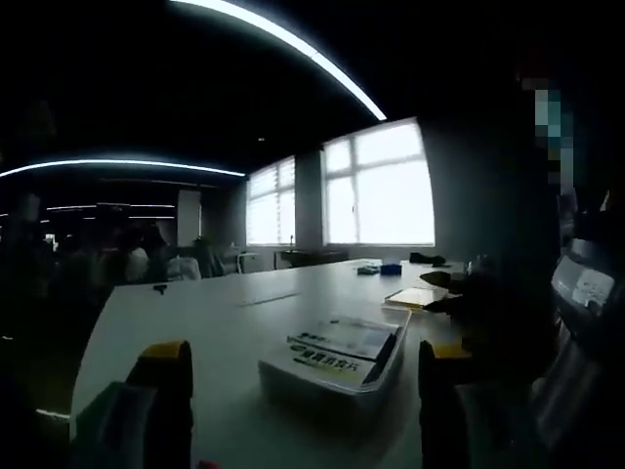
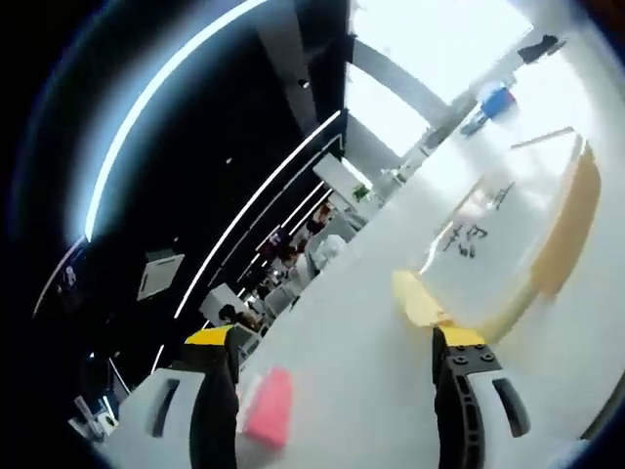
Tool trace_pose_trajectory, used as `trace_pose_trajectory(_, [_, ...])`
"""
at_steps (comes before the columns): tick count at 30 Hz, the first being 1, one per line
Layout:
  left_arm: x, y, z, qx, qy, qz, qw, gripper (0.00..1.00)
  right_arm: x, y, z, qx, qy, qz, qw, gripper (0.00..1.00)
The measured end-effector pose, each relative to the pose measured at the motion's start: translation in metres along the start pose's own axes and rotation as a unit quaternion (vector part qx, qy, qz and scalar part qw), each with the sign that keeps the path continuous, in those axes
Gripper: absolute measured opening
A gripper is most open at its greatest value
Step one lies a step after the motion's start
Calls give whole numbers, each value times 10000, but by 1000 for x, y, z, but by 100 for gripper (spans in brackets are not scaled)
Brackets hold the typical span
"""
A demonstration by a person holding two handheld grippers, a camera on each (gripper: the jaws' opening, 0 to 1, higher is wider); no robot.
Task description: Arrange the small medicine boxes into an aligned row inside the storage area until every box is upright, visible, and separated from the surrounding clutter.
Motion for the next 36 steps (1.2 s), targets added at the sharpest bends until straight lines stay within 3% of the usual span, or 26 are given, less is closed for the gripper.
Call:
trace_pose_trajectory(6, [0,-3,3,27,110,163,9998,96,-11,-9,-4,116,-26,-204,9997,71])
trace_pose_trajectory(10, [0,-3,2,27,114,182,9998,96,-14,-8,-6,229,133,-940,9952,68])
trace_pose_trajectory(12, [0,-1,1,5,113,171,9998,96,-16,-8,-6,414,179,-1505,9876,67])
trace_pose_trajectory(16, [-1,-1,-3,-32,108,182,9998,96,-30,-18,0,922,336,-2783,9555,65])
trace_pose_trajectory(20, [-2,0,-7,-84,124,218,9997,96,-38,-25,11,1033,620,-3522,9281,52])
trace_pose_trajectory(24, [-3,1,-11,-162,132,219,9995,95,-36,-32,22,1024,832,-3695,9198,50])
trace_pose_trajectory(26, [-4,2,-12,-203,153,231,9994,95,-35,-37,25,957,912,-3757,9173,43])
trace_pose_trajectory(31, [-5,2,-14,-281,212,263,9990,95,-34,-48,28,968,1079,-4116,8998,30])
trace_pose_trajectory(36, [-9,2,-13,-330,197,260,9989,95,-32,-55,33,920,1209,-4061,9011,25])
Point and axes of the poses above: the point that each gripper's makers call its tool centre point, and the gripper's own axes: z roughly forward along the fingers, y roughly to its left, x roughly out of its underside, the point moved 5 cm from there along -z, roughly backward along the fingers, and after that the axes turned 7 degrees about z, right-handed, at the moved point
